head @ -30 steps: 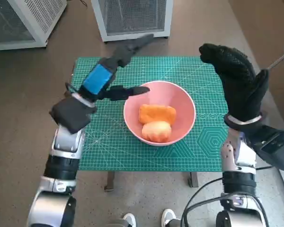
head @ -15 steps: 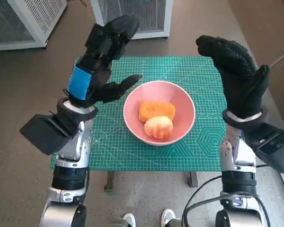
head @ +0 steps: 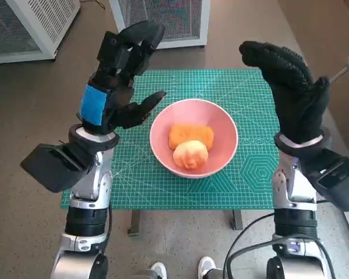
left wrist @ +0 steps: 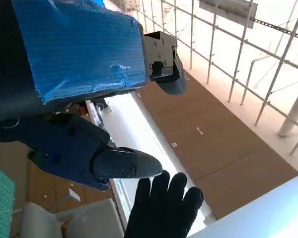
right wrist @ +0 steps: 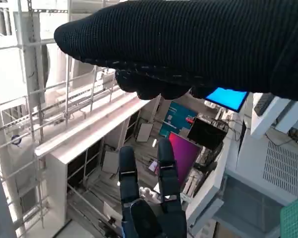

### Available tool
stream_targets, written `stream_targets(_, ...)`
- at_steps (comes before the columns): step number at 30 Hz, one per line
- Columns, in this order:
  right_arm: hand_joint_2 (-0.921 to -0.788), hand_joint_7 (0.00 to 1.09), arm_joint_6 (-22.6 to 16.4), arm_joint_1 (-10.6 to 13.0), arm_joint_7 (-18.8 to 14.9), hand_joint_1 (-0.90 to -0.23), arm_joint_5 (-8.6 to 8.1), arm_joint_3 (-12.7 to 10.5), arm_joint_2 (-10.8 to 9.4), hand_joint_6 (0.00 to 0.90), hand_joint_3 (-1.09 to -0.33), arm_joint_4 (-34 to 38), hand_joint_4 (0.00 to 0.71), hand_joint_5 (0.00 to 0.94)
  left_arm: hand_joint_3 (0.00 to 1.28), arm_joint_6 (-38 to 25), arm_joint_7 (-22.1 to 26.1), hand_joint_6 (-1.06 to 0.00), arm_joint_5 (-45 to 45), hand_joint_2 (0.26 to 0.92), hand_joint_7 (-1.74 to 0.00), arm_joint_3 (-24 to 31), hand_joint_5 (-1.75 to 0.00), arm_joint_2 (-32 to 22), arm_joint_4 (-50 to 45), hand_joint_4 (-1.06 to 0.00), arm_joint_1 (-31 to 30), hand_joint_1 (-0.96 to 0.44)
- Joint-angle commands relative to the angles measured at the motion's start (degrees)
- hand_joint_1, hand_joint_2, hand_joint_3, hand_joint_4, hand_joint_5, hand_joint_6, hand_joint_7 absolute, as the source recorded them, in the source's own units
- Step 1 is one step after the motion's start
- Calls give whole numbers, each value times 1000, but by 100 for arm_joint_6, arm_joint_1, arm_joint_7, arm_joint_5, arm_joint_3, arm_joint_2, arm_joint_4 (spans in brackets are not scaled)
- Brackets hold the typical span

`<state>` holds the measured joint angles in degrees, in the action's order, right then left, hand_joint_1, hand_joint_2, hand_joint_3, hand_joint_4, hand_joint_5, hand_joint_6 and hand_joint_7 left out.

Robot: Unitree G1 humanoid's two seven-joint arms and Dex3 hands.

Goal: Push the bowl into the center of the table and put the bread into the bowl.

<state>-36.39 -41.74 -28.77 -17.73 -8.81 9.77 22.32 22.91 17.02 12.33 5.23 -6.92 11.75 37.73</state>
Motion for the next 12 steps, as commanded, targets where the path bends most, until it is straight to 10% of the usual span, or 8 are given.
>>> stream_targets(1, -921, 524, 103, -20, 48, -532, 55, 18, 62, 23, -553, -13, 239, 0, 305, 145, 90, 0, 210, 921, -797, 89, -30, 40, -13, -259, -15, -537)
stream_targets(12, -921, 538, 59, -95, 141, -539, 164, 86, 59, 22, -553, 33, 243, 2, 295, 428, 139, -22, 210, 921, -783, 163, -33, 52, 248, -268, 79, -540)
